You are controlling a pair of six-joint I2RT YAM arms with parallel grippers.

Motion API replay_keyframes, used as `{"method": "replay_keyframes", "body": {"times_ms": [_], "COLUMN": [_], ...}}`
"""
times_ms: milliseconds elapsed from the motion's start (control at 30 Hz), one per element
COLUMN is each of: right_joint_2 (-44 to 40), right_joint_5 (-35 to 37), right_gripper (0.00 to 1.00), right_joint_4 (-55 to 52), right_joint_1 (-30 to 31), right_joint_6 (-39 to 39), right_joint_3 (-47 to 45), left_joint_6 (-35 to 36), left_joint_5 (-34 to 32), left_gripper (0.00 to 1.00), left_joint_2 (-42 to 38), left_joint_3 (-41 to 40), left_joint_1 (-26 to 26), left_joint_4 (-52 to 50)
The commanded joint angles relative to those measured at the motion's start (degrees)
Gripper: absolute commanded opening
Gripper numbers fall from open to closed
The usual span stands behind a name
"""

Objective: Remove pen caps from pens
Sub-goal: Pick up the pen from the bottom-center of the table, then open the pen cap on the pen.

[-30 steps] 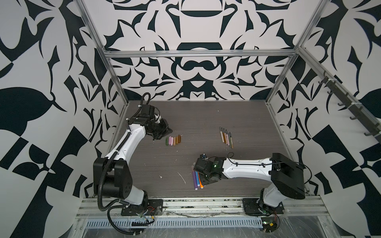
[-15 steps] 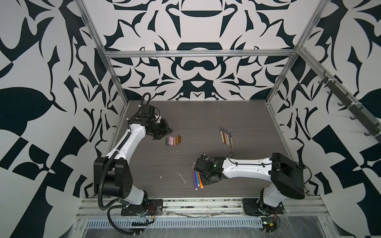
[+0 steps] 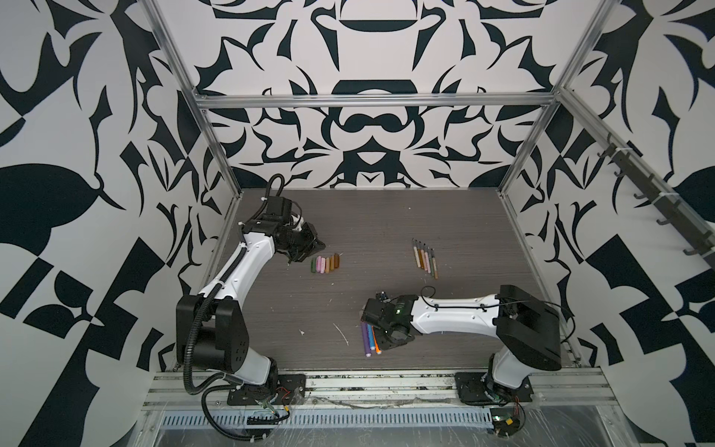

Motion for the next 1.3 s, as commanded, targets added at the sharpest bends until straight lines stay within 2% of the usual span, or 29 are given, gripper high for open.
{"method": "replay_keyframes", "body": {"times_ms": [0, 200, 367, 433, 533, 700, 933, 1267], "right_joint_2": [-0.35, -6.43, -14.05, -16.31, -17.17, -16.00, -15.78, -16.28], "right_joint_5": [-0.18, -1.89, -9.46, -14.08, -18.39, -22.11, -24.21, -25.82], "right_gripper": [0.20, 0.06, 0.03, 0.02, 0.01, 0.00, 0.00, 0.00], "right_joint_4": [-1.51, -2.47, -3.49, -3.65, -4.77, -4.86, -2.35, -1.66], "right_joint_1": [-1.00, -7.29, -17.56, -22.08, -25.55, -26.00, -26.17, -26.18], "right_joint_6": [0.65, -4.60, -13.83, -16.48, -18.11, -17.17, -14.09, -13.31], "right_joint_3": [0.82, -0.79, 0.36, 1.56, 4.15, 7.85, 9.62, 9.75], "left_joint_6": [-0.95, -3.56, -6.86, -8.04, -8.79, -9.49, -9.83, -9.97], "left_joint_5": [0.94, 0.76, 0.82, 0.73, 0.76, 1.35, 1.72, 2.05], "left_gripper": [0.05, 0.12, 0.21, 0.30, 0.41, 0.46, 0.46, 0.47], "left_joint_2": [-0.67, -1.59, -0.53, 0.77, 3.36, 7.10, 11.16, 14.43], "left_joint_3": [-0.25, -0.95, -0.46, 0.57, 3.10, 6.69, 8.43, 10.26], "left_joint_1": [-0.91, -4.23, -9.68, -12.34, -15.77, -19.78, -23.98, -25.11], "left_joint_4": [-0.34, 1.18, 3.80, 4.69, 4.99, 5.30, 5.82, 5.96]}}
